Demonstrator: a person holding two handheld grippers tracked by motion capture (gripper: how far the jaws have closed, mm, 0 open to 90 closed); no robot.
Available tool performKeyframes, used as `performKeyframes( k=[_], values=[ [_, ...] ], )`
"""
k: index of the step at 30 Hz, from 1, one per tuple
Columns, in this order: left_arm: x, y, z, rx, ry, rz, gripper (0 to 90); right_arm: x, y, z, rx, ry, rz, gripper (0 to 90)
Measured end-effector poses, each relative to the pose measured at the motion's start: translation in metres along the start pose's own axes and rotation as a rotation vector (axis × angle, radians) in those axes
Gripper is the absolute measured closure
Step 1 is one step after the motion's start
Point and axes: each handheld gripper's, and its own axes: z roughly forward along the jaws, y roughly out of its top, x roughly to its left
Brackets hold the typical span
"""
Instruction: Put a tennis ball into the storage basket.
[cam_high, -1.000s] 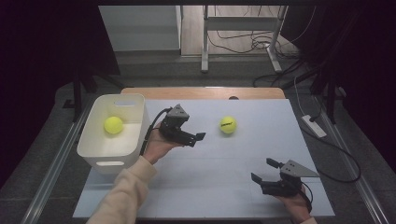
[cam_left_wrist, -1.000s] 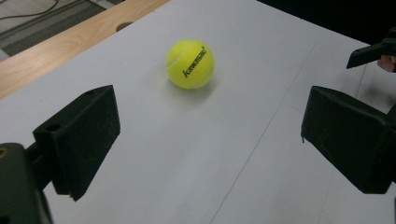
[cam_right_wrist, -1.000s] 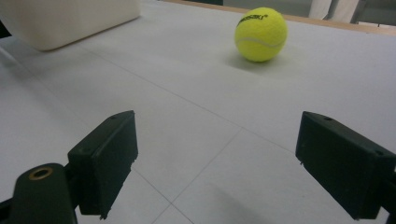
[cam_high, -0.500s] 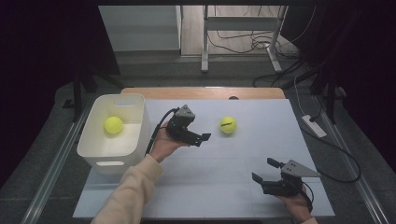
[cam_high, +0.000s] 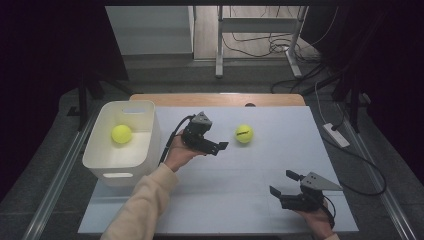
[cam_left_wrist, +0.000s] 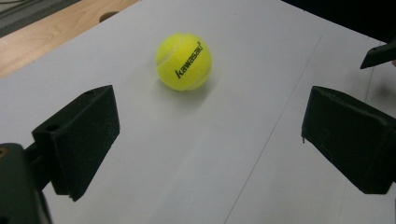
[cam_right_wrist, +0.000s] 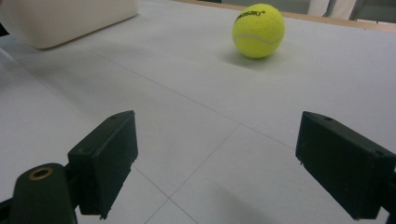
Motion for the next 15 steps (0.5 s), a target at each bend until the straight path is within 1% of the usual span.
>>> performKeyframes(
  k=[7,15],
  values=[
    [0.003,0.002,0.006,0.010,0.001,-0.005,5.0,0.000,0.000,0.001,0.002,0.001,0.000,12.7],
    [0.004,0.004,0.013,0.009,0.003,-0.012,5.3,-0.001,0.000,0.001,0.002,0.001,0.002,12.6]
  ],
)
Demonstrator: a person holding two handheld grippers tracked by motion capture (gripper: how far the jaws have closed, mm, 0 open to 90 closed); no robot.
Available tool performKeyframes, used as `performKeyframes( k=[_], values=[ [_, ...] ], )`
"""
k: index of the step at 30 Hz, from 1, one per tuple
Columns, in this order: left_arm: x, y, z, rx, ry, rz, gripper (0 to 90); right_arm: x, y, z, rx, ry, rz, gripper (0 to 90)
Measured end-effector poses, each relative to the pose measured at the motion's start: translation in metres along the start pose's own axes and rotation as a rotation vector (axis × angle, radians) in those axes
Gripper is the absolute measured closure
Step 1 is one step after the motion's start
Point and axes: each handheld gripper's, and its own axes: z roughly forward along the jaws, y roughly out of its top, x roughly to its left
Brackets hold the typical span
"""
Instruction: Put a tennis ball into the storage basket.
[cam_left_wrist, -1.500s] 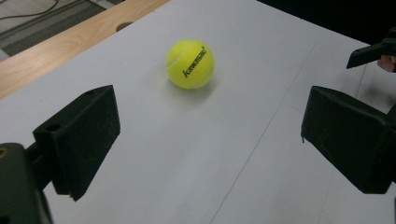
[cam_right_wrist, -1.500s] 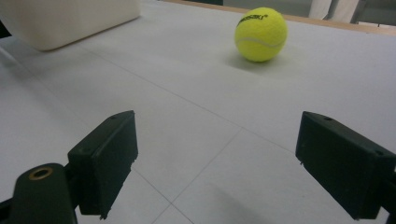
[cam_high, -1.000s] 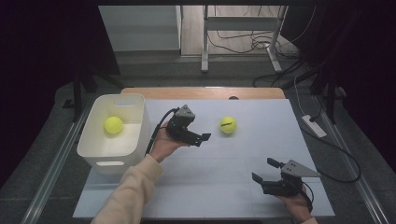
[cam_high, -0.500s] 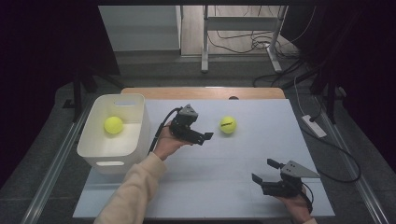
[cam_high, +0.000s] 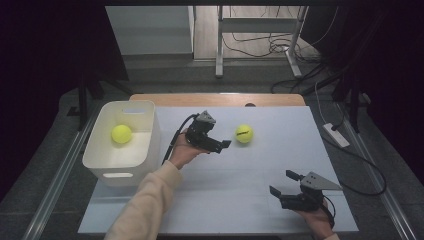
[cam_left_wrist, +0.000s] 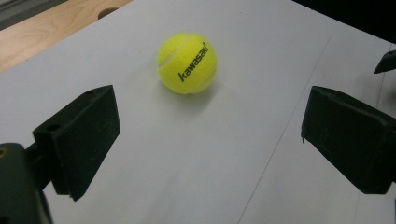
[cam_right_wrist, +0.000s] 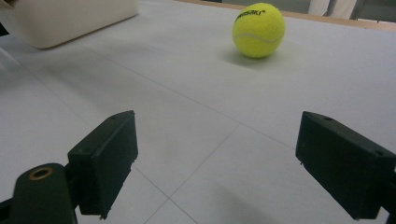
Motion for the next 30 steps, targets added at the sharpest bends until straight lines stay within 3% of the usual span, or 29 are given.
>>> performKeyframes(
  k=[17,30],
  values=[
    [-0.009,0.015,0.027,0.019,-0.015,0.035,5.5,0.001,0.000,0.003,0.005,0.006,-0.002,12.7],
    [-0.008,0.020,0.048,0.039,-0.019,0.034,5.4,0.001,-0.001,0.003,0.009,0.006,0.001,12.7]
  ],
)
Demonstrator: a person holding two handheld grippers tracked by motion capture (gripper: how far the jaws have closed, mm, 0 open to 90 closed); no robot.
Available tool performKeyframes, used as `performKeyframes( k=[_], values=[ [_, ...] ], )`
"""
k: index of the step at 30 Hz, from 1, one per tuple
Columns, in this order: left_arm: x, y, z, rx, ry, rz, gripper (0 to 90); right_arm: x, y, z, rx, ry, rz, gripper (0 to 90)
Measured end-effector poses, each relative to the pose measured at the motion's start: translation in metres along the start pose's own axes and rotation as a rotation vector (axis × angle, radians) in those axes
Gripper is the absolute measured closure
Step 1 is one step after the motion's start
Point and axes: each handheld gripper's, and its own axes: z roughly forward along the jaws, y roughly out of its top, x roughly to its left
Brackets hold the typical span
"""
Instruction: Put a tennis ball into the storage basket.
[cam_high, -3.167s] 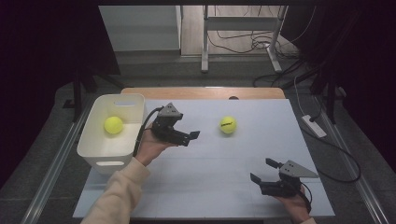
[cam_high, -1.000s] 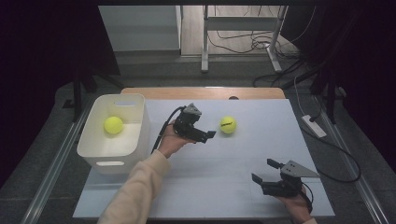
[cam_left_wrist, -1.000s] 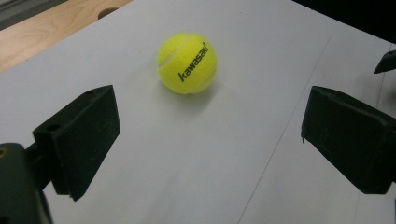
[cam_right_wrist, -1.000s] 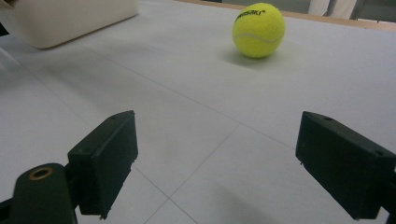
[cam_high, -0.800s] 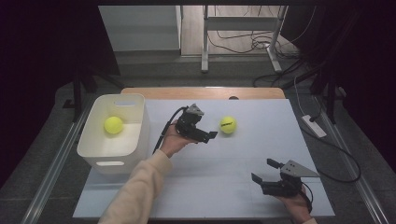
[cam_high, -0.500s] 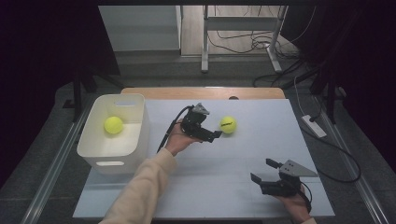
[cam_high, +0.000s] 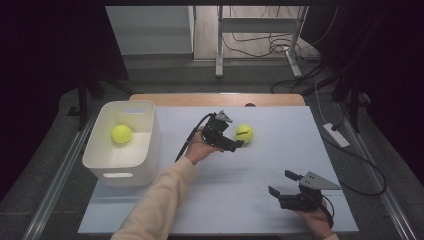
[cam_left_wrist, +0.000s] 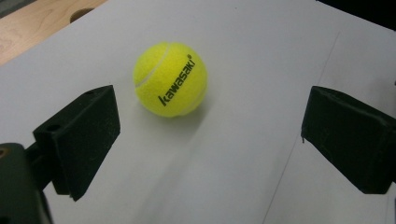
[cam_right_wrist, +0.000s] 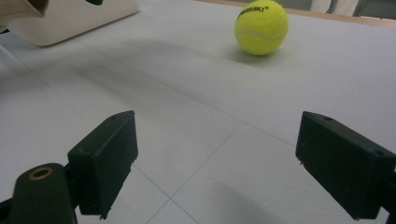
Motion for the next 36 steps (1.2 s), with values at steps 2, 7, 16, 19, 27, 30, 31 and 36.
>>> performKeyframes(
  k=[2,7,16,19,27,30,31,36],
  values=[
    [0.001,0.001,0.003,0.001,0.003,-0.007,5.4,0.000,0.000,0.000,0.001,0.000,0.001,12.6],
    [0.005,0.000,0.010,0.011,0.007,-0.018,5.3,0.000,0.000,0.002,0.002,0.003,-0.001,12.7],
    [0.011,0.004,0.022,0.021,0.010,-0.031,5.4,-0.001,0.000,0.002,-0.002,0.008,-0.003,12.7],
    [0.011,0.005,0.028,0.025,0.007,-0.034,5.4,-0.001,0.000,0.001,-0.006,0.007,-0.004,12.7],
    [0.014,0.006,0.039,0.035,0.011,-0.043,5.8,-0.001,-0.001,-0.002,-0.010,-0.003,0.002,12.7],
    [0.016,0.007,0.042,0.035,0.013,-0.047,5.9,-0.001,-0.001,-0.001,-0.009,-0.004,0.002,12.7],
    [0.017,0.007,0.043,0.037,0.014,-0.048,5.9,-0.001,-0.001,-0.001,-0.009,-0.004,0.004,12.7],
    [0.020,0.008,0.047,0.043,0.020,-0.053,6.0,-0.002,-0.001,0.000,-0.007,-0.001,0.006,12.7]
  ],
)
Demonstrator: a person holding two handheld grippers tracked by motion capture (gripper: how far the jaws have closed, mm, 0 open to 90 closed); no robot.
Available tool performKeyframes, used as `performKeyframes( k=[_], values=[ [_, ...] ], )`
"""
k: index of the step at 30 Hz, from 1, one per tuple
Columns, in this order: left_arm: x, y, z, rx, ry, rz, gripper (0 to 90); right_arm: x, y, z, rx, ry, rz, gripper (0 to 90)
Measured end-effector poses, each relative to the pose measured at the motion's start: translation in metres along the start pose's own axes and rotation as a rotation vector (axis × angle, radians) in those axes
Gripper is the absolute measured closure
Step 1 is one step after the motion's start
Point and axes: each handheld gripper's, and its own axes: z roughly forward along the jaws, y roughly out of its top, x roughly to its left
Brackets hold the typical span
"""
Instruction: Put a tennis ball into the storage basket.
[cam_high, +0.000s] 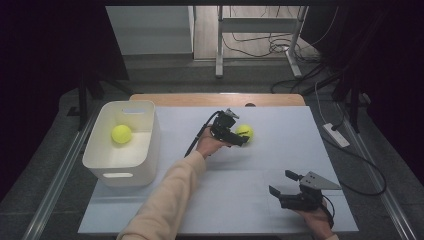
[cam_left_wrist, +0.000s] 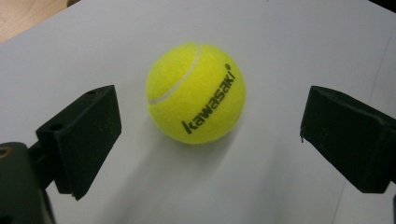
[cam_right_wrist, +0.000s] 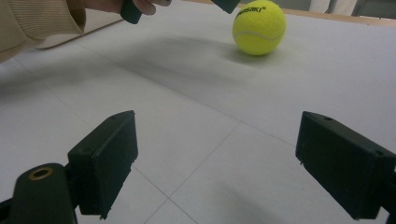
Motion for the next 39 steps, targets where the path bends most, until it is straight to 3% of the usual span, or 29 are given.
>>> performKeyframes(
  k=[14,28,34,36,39],
  values=[
    [0.007,0.003,0.020,0.018,0.007,-0.027,6.9,-0.001,-0.001,0.001,0.007,0.005,0.005,12.7],
    [0.007,0.008,0.038,0.039,0.016,-0.024,8.9,-0.003,-0.002,-0.001,0.005,-0.001,0.014,12.7],
    [0.007,0.007,0.042,0.062,0.023,-0.019,17.1,-0.003,-0.002,-0.001,0.005,0.000,0.013,12.7],
    [0.008,0.006,0.042,0.061,-0.004,-0.016,23.6,-0.003,-0.002,-0.001,0.007,0.000,0.012,12.7],
    [0.007,0.006,0.041,0.064,-0.002,-0.013,26.8,-0.003,-0.002,-0.001,0.007,-0.001,0.012,12.7]
  ],
)
